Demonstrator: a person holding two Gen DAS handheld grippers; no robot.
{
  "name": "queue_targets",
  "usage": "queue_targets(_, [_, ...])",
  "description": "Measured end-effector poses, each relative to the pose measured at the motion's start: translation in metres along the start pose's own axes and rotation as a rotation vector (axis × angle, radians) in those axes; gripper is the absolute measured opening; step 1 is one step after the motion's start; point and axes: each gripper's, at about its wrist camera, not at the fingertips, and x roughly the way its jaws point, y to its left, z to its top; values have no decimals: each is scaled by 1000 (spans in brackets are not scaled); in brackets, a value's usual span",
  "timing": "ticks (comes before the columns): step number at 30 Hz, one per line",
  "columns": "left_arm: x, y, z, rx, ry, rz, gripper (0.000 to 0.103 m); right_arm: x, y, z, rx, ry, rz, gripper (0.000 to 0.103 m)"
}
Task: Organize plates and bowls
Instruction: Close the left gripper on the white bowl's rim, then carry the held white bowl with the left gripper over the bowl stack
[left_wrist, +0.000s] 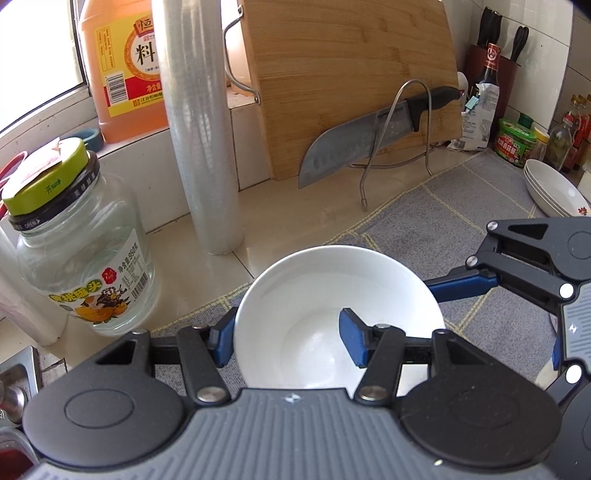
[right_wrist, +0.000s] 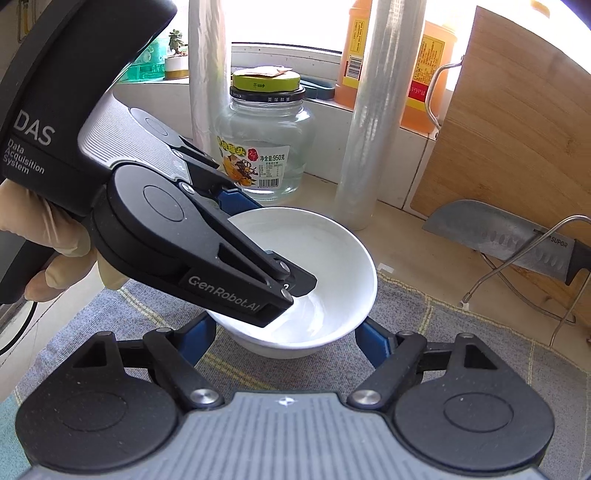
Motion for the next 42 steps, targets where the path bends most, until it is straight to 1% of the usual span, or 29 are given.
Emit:
queue_targets(9, [-22, -24, -1, 8, -10, -17, 57, -33, 1, -14, 0, -2, -5, 86])
queue_targets(22, [-48, -69, -4, 30, -22, -45, 57, -79, -2, -38, -8, -4, -20, 86])
queue_targets(34, [-61, -122, 1, 66, -26, -62, 57, -121, -21, -69, 6, -15, -30, 86])
queue_targets(42, [-62, -160, 9, 105, -31, -86, 57, -147, -36, -90, 33, -23, -55, 86])
